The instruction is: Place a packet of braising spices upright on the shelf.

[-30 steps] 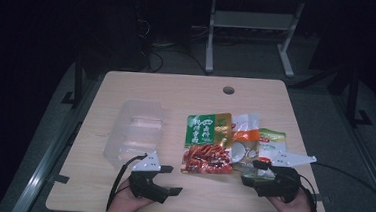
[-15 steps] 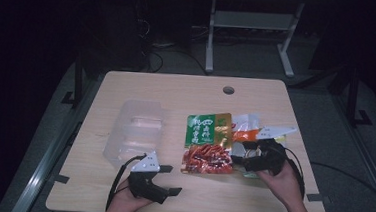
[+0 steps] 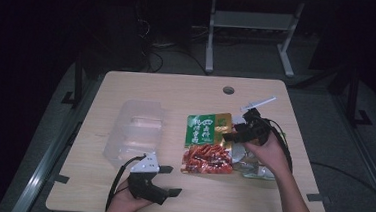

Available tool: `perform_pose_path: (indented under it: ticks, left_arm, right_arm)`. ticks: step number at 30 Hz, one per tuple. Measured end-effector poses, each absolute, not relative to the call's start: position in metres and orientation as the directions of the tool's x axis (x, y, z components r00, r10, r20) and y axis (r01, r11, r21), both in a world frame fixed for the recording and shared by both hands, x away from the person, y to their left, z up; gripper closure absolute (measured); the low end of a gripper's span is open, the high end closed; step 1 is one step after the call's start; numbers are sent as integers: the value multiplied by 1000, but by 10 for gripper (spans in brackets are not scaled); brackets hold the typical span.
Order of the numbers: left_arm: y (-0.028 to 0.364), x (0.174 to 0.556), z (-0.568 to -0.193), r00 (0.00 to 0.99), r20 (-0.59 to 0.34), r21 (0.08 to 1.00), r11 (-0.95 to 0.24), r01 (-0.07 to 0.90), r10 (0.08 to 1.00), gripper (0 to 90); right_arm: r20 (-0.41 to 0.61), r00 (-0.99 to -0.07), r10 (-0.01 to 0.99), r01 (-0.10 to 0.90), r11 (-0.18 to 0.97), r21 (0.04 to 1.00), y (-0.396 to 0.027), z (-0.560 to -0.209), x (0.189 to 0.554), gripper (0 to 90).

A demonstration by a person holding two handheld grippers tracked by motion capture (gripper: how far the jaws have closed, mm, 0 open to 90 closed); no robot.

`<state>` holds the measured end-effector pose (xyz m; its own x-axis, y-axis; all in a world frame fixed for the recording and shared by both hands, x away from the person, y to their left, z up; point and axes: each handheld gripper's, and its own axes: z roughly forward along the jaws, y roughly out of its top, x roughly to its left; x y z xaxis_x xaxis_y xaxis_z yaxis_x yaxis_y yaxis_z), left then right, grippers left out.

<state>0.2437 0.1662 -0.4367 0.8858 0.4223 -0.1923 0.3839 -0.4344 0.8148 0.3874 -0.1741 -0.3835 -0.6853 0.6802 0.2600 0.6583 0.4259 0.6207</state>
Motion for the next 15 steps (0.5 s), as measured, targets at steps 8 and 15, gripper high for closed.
perform_pose_path:
  ticks: [8,15]
  left_arm:
    - [165,244,-436,883,-209,818,-420,394,421,205]
    - [166,244,-436,885,-210,820,-419,391,415,205]
  right_arm:
    - [285,-640,714,717,420,556,-168,-391,420,297]
    - [311,-591,745,769,402,498,-168,-411,434,311]
